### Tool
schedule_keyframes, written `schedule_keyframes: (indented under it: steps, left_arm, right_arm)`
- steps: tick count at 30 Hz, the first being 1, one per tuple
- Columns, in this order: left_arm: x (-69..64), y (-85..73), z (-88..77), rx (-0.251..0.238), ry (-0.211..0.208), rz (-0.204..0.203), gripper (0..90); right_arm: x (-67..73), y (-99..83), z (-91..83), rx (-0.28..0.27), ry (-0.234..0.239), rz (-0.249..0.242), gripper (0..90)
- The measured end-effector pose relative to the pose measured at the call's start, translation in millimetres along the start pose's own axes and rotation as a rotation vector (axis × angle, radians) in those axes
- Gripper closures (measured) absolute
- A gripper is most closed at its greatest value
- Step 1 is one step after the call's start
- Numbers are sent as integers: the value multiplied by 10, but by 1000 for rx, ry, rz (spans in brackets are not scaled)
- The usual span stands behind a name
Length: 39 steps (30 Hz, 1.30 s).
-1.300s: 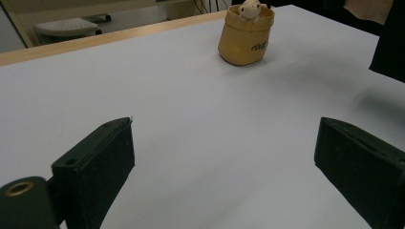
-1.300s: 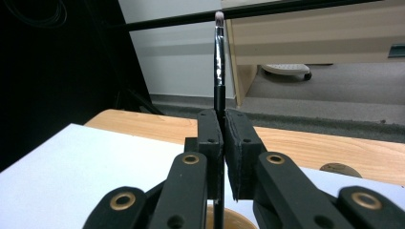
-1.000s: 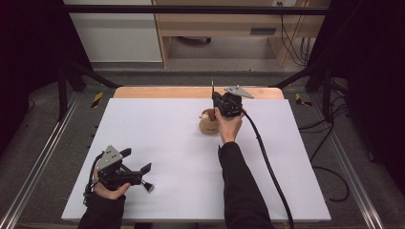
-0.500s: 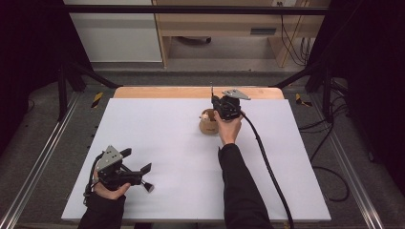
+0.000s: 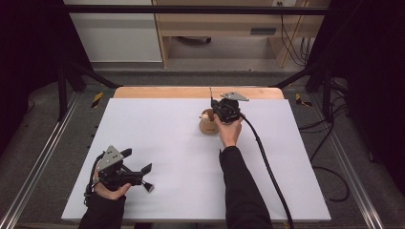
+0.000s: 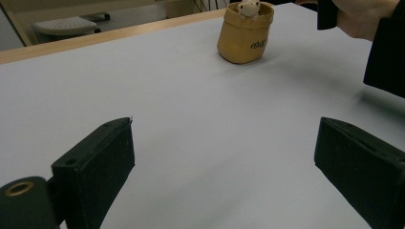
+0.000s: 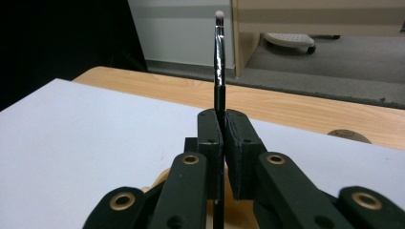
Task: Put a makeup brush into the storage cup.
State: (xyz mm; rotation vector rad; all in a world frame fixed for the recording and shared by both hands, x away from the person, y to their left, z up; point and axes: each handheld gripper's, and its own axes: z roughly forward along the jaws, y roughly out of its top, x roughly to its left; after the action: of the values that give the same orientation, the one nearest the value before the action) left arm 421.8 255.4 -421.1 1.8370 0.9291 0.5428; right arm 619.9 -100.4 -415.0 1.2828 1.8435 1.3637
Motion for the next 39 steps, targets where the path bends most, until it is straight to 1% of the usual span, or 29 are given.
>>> schedule_keyframes:
  steps: [2, 7, 8, 12, 16, 20, 21, 22, 24, 25, 26, 27, 30, 31, 33, 35, 37, 38, 39]
  left_arm:
    - [0, 1, 0, 0, 0, 0, 57]
    - [1, 2, -6, -2, 1, 0, 57]
    - [2, 2, -8, -3, 2, 1, 57]
    - [9, 6, -22, -7, 2, 1, 57]
    - [19, 6, -33, -12, 3, -1, 57]
    - [26, 4, -43, -17, 4, 0, 57]
    - [26, 4, -43, -17, 4, 0, 57]
    - [29, 3, -46, -21, 5, -6, 57]
    - [36, 3, -52, -18, 5, -1, 57]
    - [44, 0, -58, -22, 5, -5, 57]
    - [48, -1, -62, -24, 6, -6, 57]
    - [51, -3, -67, -25, 7, -8, 57]
    - [62, -4, -79, -29, 7, -7, 57]
    - [64, -6, -82, -30, 7, -8, 57]
    - [68, -9, -85, -30, 8, -8, 57]
    - [74, -12, -94, -29, 8, -6, 57]
    - [80, -13, -104, -32, 8, -8, 57]
    - [79, -14, -107, -39, 8, -13, 57]
    - [83, -14, -113, -38, 8, -10, 57]
  right_arm:
    - [0, -2, 1, 8, -1, -4, 857]
    - [-3, -25, 8, 61, 2, -9, 855]
    - [-4, -29, 10, 68, -1, -17, 855]
    - [-4, -33, 1, 83, -4, -23, 852]
    - [2, -18, -22, 96, 5, -26, 836]
    - [-9, -7, -46, 123, 3, -23, 814]
    - [-9, -7, -46, 123, 3, -23, 814]
    - [-11, 0, -71, 124, 6, -21, 792]
    - [-9, 5, -79, 123, 7, -24, 788]
    - [4, 31, -117, 113, 18, -39, 767]
    - [16, 43, -136, 111, 24, -33, 758]
    - [25, 61, -160, 103, 31, -42, 751]
    - [66, 119, -253, 84, 60, -45, 715]
    - [78, 139, -282, 72, 70, -58, 698]
    - [106, 176, -354, 66, 87, -66, 677]
    - [135, 216, -437, 64, 109, -63, 642]
    - [155, 244, -500, 57, 119, -77, 604]
    - [167, 258, -534, 61, 128, -79, 585]
    - [181, 269, -570, 64, 135, -85, 572]
